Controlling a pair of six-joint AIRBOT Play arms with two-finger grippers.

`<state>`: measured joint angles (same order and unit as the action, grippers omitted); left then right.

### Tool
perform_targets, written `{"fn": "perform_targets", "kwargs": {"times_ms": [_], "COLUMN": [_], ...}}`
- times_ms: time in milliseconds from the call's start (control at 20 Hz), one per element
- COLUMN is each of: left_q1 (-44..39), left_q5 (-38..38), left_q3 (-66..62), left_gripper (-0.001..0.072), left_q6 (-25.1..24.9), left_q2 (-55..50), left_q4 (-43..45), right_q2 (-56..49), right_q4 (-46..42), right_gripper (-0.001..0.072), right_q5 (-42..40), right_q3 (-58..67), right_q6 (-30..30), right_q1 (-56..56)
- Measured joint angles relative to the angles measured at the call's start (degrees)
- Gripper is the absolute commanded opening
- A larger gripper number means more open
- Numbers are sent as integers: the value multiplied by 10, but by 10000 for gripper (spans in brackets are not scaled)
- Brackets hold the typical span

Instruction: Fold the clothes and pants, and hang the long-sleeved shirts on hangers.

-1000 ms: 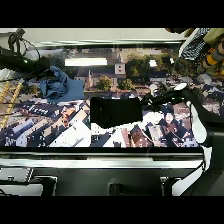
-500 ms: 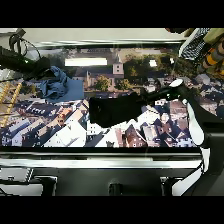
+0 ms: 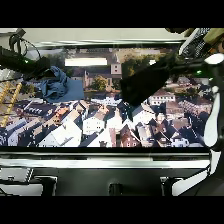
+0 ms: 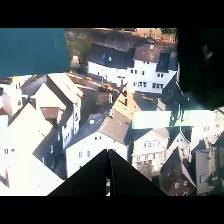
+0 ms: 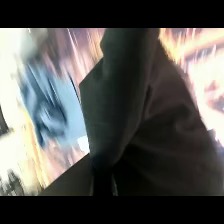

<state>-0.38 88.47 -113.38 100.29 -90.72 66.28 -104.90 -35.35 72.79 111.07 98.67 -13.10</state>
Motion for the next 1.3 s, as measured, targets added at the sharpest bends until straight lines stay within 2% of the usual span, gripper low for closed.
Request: {"fn": "perform_targets", "kwargs": {"times_ms": [200,500,650,1000,1300], "left_q1": [0,0,0,0,0], "left_q5": [0,0,0,0,0], "left_q3": [0,0,0,0,0], "left_gripper": [17,16,16,17,17], "left_q6": [0,0,0,0,0], "left_q2": [0,0,0,0,0], "left_q4": [0,0,0,0,0], "right_q2": [2,3,6,54,137], "right_q4": [-2,-27,-97,-341,-463], "right_gripper": [27,26,27,27,27], "right_q5": [-38,-88,-48,56,49], "right_q3": [42,55,53,-16,-193], "right_q6": [57,106,131,154,161], "right_q1": [-63,-161,-207,-289,-347]}}
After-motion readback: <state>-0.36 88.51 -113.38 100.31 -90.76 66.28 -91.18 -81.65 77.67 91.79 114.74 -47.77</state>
